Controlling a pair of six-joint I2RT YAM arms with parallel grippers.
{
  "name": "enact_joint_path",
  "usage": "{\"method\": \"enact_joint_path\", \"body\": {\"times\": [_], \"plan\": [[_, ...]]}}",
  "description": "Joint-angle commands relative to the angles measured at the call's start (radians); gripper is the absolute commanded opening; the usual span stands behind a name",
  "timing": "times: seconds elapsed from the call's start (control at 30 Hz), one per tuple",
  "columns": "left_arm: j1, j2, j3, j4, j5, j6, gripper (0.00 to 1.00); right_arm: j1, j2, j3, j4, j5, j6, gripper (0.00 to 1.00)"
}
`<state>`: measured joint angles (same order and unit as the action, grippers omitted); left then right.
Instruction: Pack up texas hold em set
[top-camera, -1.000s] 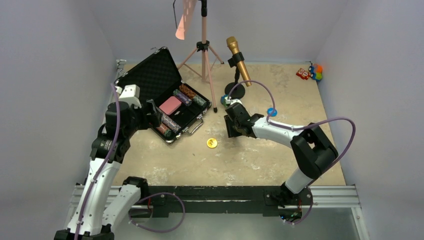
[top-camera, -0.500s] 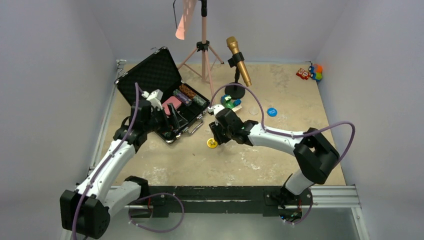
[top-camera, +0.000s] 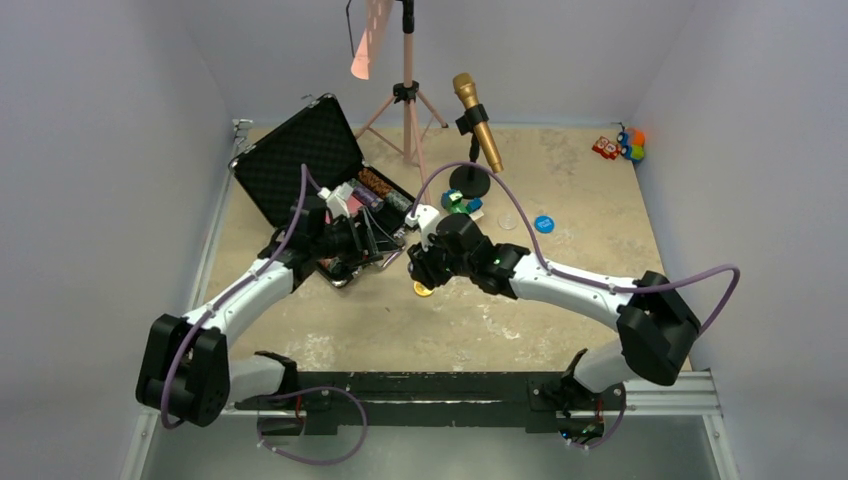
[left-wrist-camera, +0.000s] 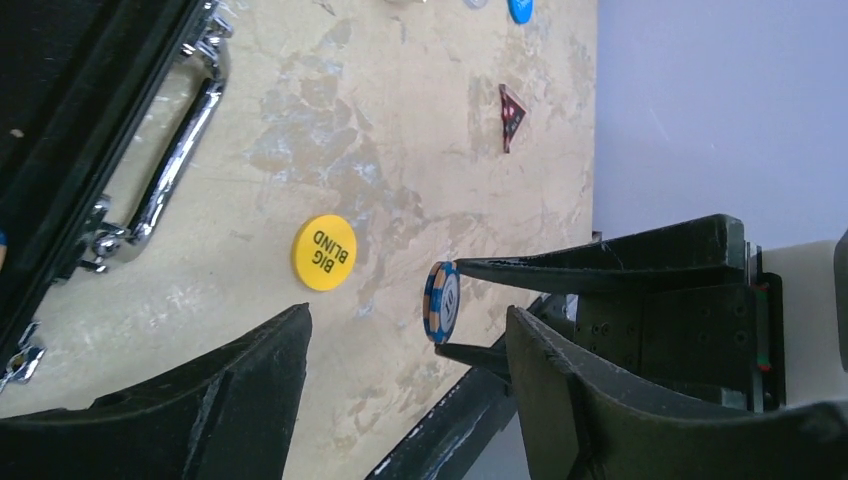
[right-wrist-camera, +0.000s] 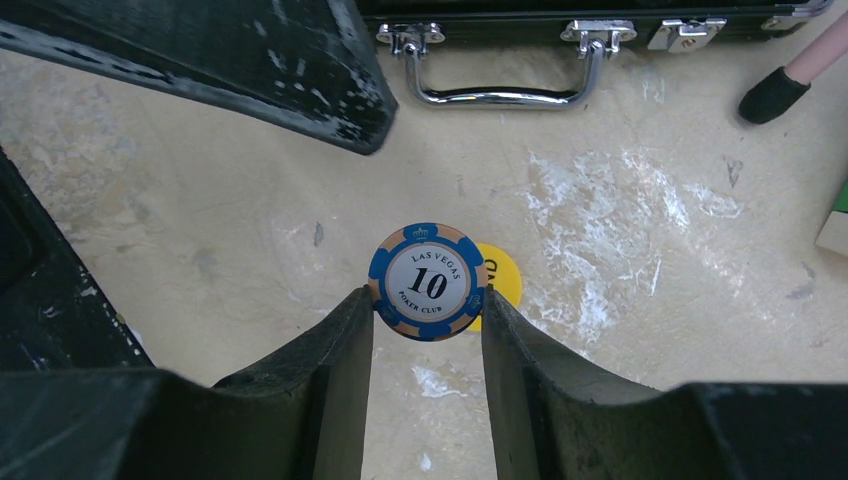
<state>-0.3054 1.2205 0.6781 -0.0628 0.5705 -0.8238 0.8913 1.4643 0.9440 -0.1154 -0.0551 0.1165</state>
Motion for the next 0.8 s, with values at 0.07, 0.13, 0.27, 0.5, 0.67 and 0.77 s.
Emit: {"method": "enact_joint_path", "body": {"times": [0.07, 0.13, 0.27, 0.5, 0.67, 0.77], "plan": [[-0.022, 0.057, -0.006, 0.149, 0.094, -0.068, 0.72, 0.014, -0.052, -0.001, 0.056, -0.041, -0.038, 0.12], [-0.027, 0.079, -0.005, 0.160, 0.100, -0.076, 0.70, 0.015, -0.060, -0.001, 0.058, -0.036, -0.041, 0.12], [-0.035, 0.120, -0.005, 0.184, 0.121, -0.090, 0.66, 0.017, -0.065, 0.003, 0.059, -0.034, -0.047, 0.12], [-0.049, 0.179, -0.021, 0.289, 0.188, -0.154, 0.63, 0.019, -0.059, 0.010, 0.061, -0.034, -0.054, 0.11], [-0.057, 0.202, -0.031, 0.323, 0.210, -0.169, 0.61, 0.020, -0.065, 0.010, 0.065, -0.030, -0.054, 0.10], [-0.065, 0.213, -0.029, 0.322, 0.214, -0.168, 0.59, 0.021, -0.069, 0.009, 0.065, -0.029, -0.055, 0.10]]}}
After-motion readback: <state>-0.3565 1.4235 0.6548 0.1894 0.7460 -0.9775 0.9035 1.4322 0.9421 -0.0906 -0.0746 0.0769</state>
